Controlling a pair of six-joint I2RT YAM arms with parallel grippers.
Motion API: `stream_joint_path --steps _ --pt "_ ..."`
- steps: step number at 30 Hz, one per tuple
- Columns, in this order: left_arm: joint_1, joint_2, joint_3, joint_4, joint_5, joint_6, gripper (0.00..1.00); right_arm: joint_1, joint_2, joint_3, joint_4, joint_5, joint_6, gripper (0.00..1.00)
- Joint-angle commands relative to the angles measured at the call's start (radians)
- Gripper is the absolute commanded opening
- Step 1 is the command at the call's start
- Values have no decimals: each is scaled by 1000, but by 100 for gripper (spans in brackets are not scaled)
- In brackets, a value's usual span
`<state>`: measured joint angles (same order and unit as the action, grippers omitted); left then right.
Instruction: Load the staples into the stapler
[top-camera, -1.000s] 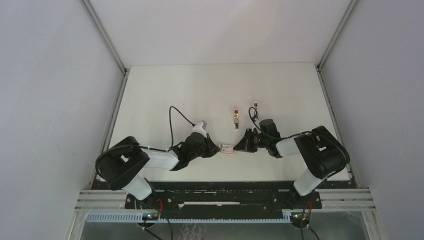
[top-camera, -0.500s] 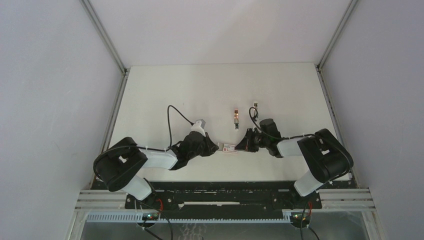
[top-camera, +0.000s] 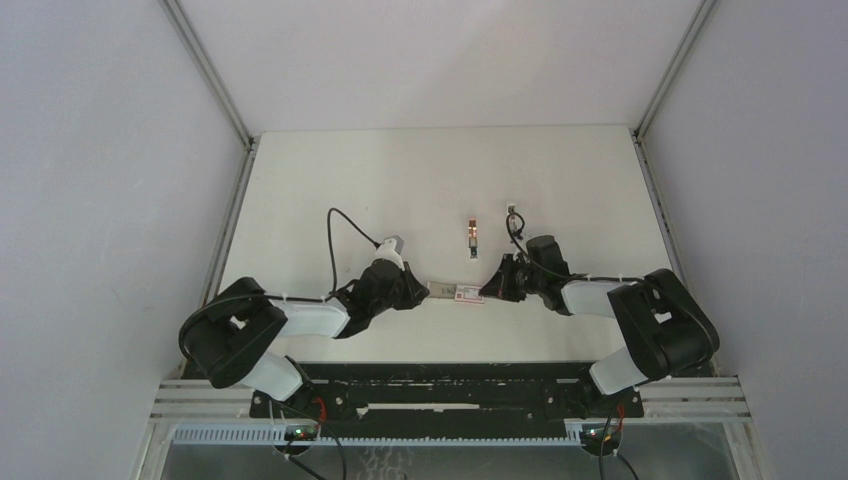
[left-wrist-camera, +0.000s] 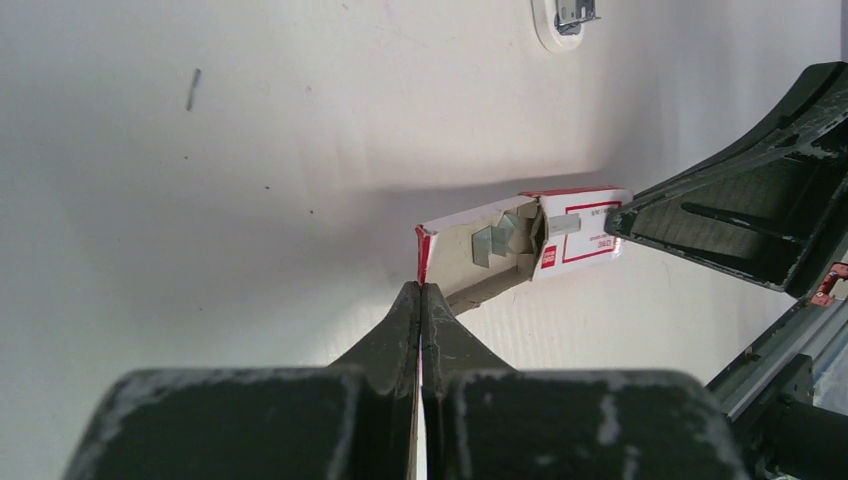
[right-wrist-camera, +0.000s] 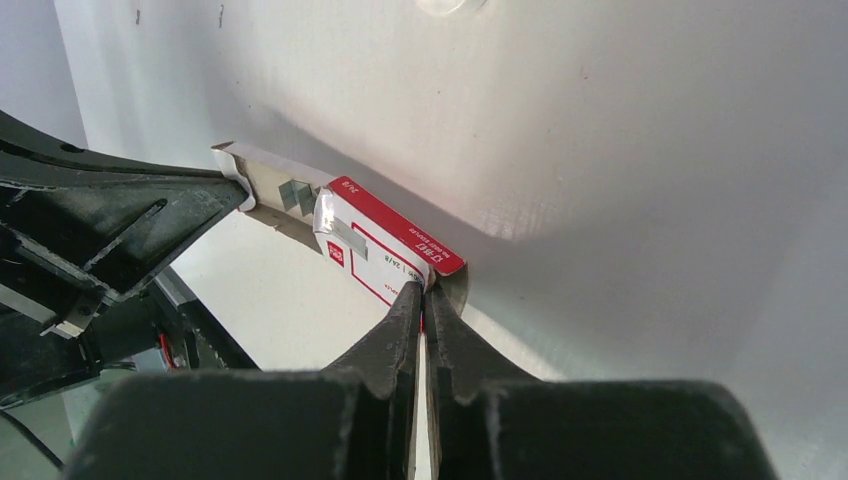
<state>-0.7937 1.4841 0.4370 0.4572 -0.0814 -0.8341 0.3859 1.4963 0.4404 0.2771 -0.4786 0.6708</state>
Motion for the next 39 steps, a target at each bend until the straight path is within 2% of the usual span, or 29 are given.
stream_joint_path --steps 1,11,12,14,16,18,20,24,28,31,33,39 --pt "17 -33 -27 6 8 38 0 -16 -47 -4 -21 34 -27 0" --pt "33 -53 -42 -7 41 62 0 -58 -106 -13 -74 67 -39 1" --pt "34 -54 -45 -8 47 58 1 -61 -114 -13 -82 71 -41 9" --pt "33 -59 -51 -6 69 49 8 -64 -136 -14 -100 81 -48 27" --pt "33 -68 -60 -4 96 41 14 -64 -165 -13 -124 98 -56 41" --pt "30 -84 -74 8 125 35 21 -64 -203 -8 -162 126 -68 49" --pt "25 -100 -85 26 156 39 27 -64 -249 0 -204 154 -80 52" --pt "14 -98 -91 80 265 81 36 -26 -338 36 -306 234 -114 53" --pt "5 -127 -132 159 304 92 40 106 -386 113 -430 395 -122 52" --pt "8 -217 -170 132 232 120 48 212 -375 166 -473 469 -108 51" --pt "10 -290 -172 38 159 149 55 273 -344 202 -486 512 -98 49" --pt "44 -521 -183 -156 -41 248 67 419 -154 380 -559 625 -60 44"
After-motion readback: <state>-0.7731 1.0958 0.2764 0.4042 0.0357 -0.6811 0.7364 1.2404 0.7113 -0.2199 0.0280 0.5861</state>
